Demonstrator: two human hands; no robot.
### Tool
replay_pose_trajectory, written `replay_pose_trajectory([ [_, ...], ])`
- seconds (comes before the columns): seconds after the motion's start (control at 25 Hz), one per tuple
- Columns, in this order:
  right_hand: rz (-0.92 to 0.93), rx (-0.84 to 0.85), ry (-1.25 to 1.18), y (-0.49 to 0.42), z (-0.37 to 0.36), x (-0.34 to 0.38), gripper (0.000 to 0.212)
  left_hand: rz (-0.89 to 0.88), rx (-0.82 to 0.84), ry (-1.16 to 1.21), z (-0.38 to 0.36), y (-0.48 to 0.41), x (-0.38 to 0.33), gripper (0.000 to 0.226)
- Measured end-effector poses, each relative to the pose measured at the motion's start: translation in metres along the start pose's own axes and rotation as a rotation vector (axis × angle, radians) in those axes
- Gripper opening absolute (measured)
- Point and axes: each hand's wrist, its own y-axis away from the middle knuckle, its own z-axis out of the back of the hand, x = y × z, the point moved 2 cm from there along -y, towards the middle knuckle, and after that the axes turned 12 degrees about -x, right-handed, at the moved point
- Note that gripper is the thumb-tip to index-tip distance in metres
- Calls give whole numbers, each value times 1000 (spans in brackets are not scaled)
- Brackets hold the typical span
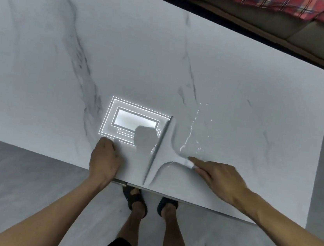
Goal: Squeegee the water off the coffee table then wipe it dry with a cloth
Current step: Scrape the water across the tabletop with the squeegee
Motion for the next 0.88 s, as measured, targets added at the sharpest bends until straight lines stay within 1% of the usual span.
replay_pose_trajectory([
  [0.12,221,101,-36,-20,-43,54,43,116,-9,16,4,0,19,8],
  [0.2,397,125,28,-29,-71,82,42,148,3,19,4,4,28,5],
  [0.28,456,142,77,-31,-86,89,43,158,19,24,0,15,32,8],
  [0.4,421,108,79,-23,-85,62,41,113,51,14,-11,35,23,18],
  [0.52,359,107,90,-2,-66,8,40,42,113,-31,-32,61,0,31],
  [0.6,287,138,96,16,-48,-35,41,21,140,-48,-49,80,-22,30],
  [0.72,195,164,118,37,-19,-96,41,47,130,-51,-74,103,-50,29],
  [0.8,174,160,160,47,-1,-127,41,65,158,-74,-89,113,-65,31],
  [0.88,169,134,189,53,14,-155,41,81,227,-104,-103,121,-76,33],
])
